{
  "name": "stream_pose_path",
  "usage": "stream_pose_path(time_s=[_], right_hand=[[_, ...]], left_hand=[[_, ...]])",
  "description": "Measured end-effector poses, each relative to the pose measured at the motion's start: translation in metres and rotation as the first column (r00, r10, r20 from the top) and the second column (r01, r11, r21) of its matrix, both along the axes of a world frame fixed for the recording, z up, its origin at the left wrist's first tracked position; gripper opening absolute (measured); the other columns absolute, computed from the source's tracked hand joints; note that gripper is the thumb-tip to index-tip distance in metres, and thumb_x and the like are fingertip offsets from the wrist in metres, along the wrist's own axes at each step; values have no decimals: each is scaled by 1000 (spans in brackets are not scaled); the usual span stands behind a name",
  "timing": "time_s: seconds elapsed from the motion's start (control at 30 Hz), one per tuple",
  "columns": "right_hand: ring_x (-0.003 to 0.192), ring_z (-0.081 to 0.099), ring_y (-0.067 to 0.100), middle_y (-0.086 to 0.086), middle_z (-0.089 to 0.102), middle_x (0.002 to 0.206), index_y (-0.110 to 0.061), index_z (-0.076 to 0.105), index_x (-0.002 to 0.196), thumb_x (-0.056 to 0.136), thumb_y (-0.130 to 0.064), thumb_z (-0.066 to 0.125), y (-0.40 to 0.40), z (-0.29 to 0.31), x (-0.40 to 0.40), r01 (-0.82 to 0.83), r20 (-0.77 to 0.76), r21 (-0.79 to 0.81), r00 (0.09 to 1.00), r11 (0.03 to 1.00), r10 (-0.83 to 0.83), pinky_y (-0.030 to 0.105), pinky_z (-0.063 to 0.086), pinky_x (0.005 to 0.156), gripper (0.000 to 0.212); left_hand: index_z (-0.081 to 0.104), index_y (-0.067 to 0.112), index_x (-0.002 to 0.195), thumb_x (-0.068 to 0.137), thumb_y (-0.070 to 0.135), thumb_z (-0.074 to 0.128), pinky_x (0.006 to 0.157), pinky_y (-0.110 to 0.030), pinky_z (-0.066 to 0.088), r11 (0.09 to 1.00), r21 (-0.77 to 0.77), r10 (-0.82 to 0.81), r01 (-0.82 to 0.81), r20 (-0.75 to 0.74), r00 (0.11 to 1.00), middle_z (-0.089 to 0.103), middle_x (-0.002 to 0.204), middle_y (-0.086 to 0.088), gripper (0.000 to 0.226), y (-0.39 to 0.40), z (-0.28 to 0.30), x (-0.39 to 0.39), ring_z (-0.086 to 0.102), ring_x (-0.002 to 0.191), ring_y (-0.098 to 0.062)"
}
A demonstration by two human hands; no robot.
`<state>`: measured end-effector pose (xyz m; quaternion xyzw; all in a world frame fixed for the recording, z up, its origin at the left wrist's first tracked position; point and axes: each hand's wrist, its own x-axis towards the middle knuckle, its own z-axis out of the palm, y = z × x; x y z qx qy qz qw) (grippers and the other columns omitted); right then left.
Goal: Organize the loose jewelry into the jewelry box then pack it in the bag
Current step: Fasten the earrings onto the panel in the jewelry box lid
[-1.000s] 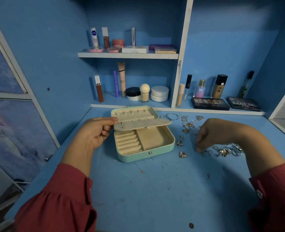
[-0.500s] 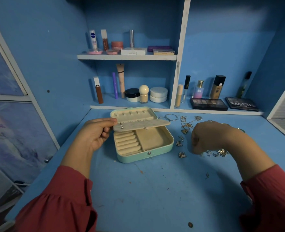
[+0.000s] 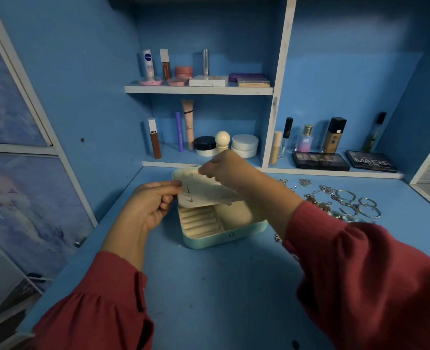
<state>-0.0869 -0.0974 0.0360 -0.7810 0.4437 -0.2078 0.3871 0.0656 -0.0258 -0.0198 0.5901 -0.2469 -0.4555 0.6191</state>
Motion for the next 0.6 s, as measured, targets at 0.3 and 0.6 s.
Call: stream_pose_path(time_s=[0.3, 0.6], right_hand=[[75, 53, 15, 12, 68, 105, -6, 69, 108, 89, -28, 63, 1, -20, 24, -6, -70, 4, 998, 1000, 6, 23, 38, 57, 29], [75, 54, 15, 13, 69, 101, -7, 71, 106, 90, -26, 61, 2, -24, 23, -15, -57, -4, 998, 1000, 14, 24, 39, 58, 26]], left_hand=[[67, 2, 91, 82, -11, 61, 34, -10, 27, 1000, -9, -15, 16, 3, 1000, 49, 57, 1, 17, -2, -2, 2, 34, 35, -1], [66, 1, 90, 82, -12, 59, 34, -9, 27, 1000, -20, -11, 11, -13, 1000, 52, 51, 3, 17, -2, -2, 2, 35, 34, 0]])
